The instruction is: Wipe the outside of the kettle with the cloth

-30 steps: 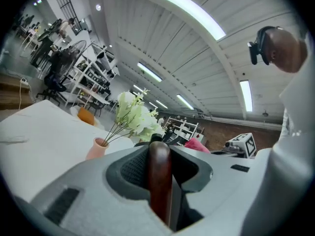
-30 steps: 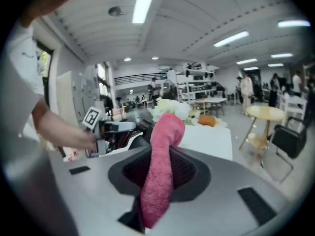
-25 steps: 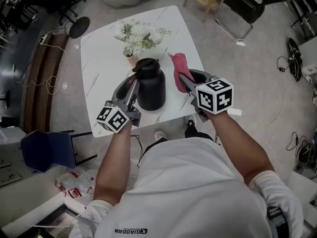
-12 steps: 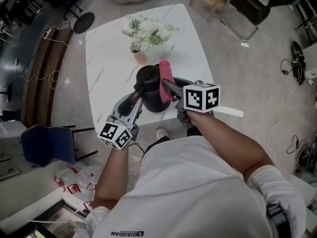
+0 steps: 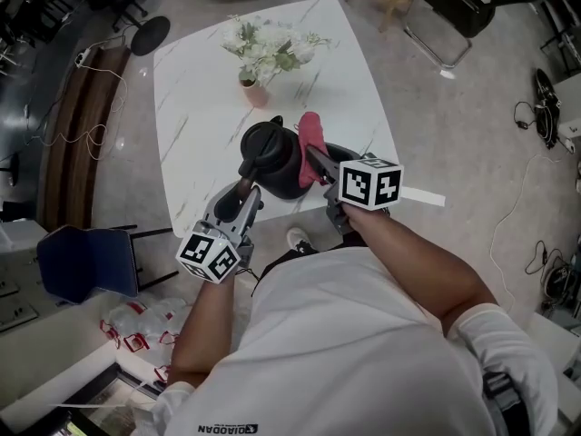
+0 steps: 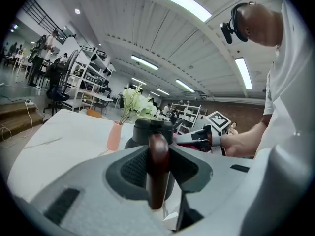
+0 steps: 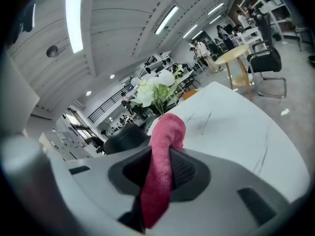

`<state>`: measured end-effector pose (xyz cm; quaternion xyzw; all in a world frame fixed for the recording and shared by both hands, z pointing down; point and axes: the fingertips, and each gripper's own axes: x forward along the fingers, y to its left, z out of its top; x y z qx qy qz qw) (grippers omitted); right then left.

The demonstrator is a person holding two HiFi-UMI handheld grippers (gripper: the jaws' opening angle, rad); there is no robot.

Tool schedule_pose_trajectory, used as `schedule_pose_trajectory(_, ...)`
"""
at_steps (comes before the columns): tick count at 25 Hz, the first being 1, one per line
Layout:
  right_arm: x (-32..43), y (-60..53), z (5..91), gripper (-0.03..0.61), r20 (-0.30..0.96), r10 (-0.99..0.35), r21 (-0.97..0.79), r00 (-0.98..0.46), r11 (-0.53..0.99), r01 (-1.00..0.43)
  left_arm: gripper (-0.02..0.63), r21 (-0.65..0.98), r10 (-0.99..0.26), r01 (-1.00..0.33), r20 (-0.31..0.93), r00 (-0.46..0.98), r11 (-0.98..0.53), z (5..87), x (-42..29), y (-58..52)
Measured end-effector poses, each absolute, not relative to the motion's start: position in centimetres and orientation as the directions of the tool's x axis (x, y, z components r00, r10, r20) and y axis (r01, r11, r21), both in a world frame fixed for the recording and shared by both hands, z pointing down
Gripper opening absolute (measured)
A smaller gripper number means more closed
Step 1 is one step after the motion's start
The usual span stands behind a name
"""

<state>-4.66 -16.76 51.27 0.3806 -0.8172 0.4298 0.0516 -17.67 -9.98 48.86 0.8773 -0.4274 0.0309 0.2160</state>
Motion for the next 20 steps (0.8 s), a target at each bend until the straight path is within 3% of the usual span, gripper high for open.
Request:
schedule_pose_trajectory(14,-3.1,-14.5,60.8,0.089,0.542,-0.620,-0.646,-0.567,0.124,-0.753,0.129,0.352,-0.676,-0.715,0.250,0.694,-0.604,49.5,-17.3,-9.4)
schedule_pose_trajectory(20,-2.8,-13.7,64.8,0.091,0.644,-0.559,-0.562,-0.523,0.117,-0.819,0.130,0.323,-0.630,-0.689,0.279,0.724,-0.649,50.3,-17.0,-8.4)
